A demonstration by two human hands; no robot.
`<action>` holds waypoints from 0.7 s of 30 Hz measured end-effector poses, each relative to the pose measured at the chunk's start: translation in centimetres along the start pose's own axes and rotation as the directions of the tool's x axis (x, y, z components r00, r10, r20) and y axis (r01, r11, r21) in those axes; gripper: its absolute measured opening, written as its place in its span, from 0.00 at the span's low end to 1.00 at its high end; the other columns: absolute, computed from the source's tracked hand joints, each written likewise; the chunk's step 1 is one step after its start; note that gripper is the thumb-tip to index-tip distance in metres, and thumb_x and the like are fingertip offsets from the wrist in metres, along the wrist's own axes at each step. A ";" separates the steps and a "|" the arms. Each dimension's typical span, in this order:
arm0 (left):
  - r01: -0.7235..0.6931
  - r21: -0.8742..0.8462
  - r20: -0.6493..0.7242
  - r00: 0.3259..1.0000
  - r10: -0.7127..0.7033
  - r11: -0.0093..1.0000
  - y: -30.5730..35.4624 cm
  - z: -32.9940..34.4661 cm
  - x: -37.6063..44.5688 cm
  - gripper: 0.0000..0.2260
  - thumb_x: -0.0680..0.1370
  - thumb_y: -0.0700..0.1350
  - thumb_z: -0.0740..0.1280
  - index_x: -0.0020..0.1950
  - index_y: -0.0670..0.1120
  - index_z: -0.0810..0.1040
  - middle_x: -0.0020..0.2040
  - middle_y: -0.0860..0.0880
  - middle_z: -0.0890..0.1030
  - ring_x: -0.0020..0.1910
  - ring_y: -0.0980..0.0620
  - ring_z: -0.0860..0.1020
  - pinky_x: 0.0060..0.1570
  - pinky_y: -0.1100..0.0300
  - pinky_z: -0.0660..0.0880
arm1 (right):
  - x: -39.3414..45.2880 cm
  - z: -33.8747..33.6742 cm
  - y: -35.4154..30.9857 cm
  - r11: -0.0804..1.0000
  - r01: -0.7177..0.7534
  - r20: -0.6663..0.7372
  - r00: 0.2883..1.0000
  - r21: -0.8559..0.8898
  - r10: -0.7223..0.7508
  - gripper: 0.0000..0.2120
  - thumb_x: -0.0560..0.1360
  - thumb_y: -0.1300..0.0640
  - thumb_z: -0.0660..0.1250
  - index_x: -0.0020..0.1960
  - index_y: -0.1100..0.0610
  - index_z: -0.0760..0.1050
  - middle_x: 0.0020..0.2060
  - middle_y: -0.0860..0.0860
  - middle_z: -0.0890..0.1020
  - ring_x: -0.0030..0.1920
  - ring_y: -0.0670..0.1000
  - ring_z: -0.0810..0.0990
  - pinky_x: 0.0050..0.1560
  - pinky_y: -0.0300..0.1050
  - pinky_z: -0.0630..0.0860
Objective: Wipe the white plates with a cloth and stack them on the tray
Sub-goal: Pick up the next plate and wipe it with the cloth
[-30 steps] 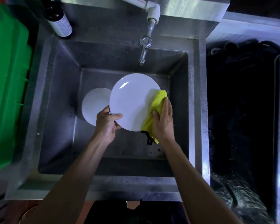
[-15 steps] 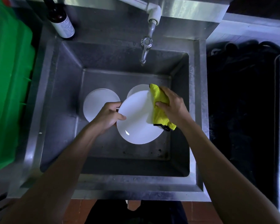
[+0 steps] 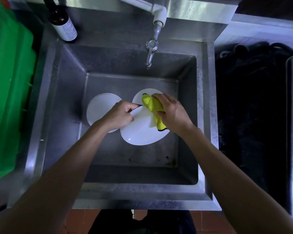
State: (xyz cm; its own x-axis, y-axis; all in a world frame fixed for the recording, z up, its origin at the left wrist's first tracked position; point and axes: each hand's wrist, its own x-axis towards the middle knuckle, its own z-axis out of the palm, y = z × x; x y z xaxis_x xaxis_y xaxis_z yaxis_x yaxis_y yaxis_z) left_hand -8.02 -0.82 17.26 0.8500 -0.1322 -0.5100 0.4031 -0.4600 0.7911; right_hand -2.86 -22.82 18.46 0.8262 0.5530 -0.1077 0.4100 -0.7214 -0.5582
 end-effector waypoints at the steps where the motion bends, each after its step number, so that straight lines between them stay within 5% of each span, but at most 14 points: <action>1: -0.005 0.003 -0.015 1.000 0.005 1.000 0.0 0.2 0.0 0.31 0.68 0.31 0.63 0.46 0.69 0.84 0.47 0.59 0.86 0.50 0.57 0.84 0.49 0.51 0.82 | -0.2 0.1 0.0 1.000 -0.006 -0.007 1.000 -0.027 0.006 0.24 0.73 0.62 0.71 0.68 0.56 0.72 0.61 0.55 0.78 0.60 0.62 0.76 0.57 0.60 0.75; 5: -0.036 0.007 -0.183 0.983 0.037 0.999 -0.2 1.5 -0.1 0.19 0.72 0.37 0.65 0.49 0.60 0.85 0.39 0.63 0.83 0.41 0.59 0.81 0.40 0.60 0.73 | -1.1 0.1 0.0 0.994 -0.030 -0.105 0.994 -0.101 0.020 0.24 0.68 0.65 0.65 0.64 0.58 0.74 0.57 0.56 0.78 0.56 0.63 0.76 0.53 0.61 0.75; 10: -0.079 -0.082 -0.440 0.897 0.035 0.993 -0.4 3.3 -0.6 0.13 0.76 0.40 0.66 0.52 0.53 0.86 0.42 0.60 0.85 0.43 0.60 0.82 0.34 0.69 0.73 | -1.8 0.0 0.1 0.988 -0.040 -0.296 0.955 -0.150 -0.006 0.21 0.68 0.66 0.63 0.60 0.60 0.76 0.51 0.57 0.79 0.50 0.62 0.77 0.47 0.59 0.76; 13: 0.025 -0.309 -0.599 0.771 -0.215 0.951 -1.4 3.5 -1.2 0.08 0.77 0.42 0.68 0.51 0.50 0.86 0.47 0.56 0.87 0.48 0.58 0.84 0.51 0.58 0.81 | -1.9 -0.2 0.6 0.988 -0.071 -0.385 0.923 -0.140 0.012 0.21 0.67 0.66 0.61 0.58 0.62 0.77 0.50 0.59 0.79 0.48 0.63 0.76 0.45 0.60 0.75; 16: 0.142 -0.761 -0.347 0.735 -0.582 0.633 -1.2 3.7 -1.7 0.11 0.79 0.50 0.70 0.53 0.43 0.84 0.49 0.45 0.87 0.44 0.46 0.87 0.47 0.48 0.84 | -1.9 -0.3 1.0 0.990 -0.090 -0.454 0.890 -0.109 0.031 0.21 0.67 0.66 0.62 0.59 0.63 0.77 0.51 0.60 0.79 0.48 0.64 0.76 0.46 0.62 0.74; 19: 0.227 -0.930 0.025 0.825 -0.565 0.290 0.6 3.8 -1.1 0.28 0.79 0.65 0.65 0.57 0.39 0.78 0.52 0.40 0.86 0.47 0.40 0.86 0.46 0.43 0.84 | -1.9 0.0 1.0 0.992 -0.066 -0.498 0.867 -0.104 0.006 0.21 0.67 0.69 0.65 0.60 0.64 0.77 0.52 0.60 0.79 0.49 0.64 0.76 0.46 0.62 0.74; 21: 0.229 -0.959 0.114 0.848 -0.517 0.165 2.1 3.6 -0.1 0.31 0.77 0.68 0.65 0.57 0.39 0.75 0.54 0.38 0.84 0.49 0.37 0.86 0.44 0.42 0.84 | -2.0 0.4 0.8 0.992 -0.034 -0.517 0.856 -0.118 -0.033 0.23 0.66 0.71 0.67 0.61 0.63 0.76 0.53 0.60 0.79 0.49 0.64 0.76 0.45 0.61 0.74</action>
State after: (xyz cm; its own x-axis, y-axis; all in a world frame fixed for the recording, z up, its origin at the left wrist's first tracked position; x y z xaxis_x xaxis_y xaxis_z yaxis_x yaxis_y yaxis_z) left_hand -8.45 -4.96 17.79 0.4740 0.0260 -0.8801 0.5869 0.7358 0.3379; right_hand -4.33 -24.34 17.95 0.8931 0.2812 0.3512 0.4249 -0.7837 -0.4530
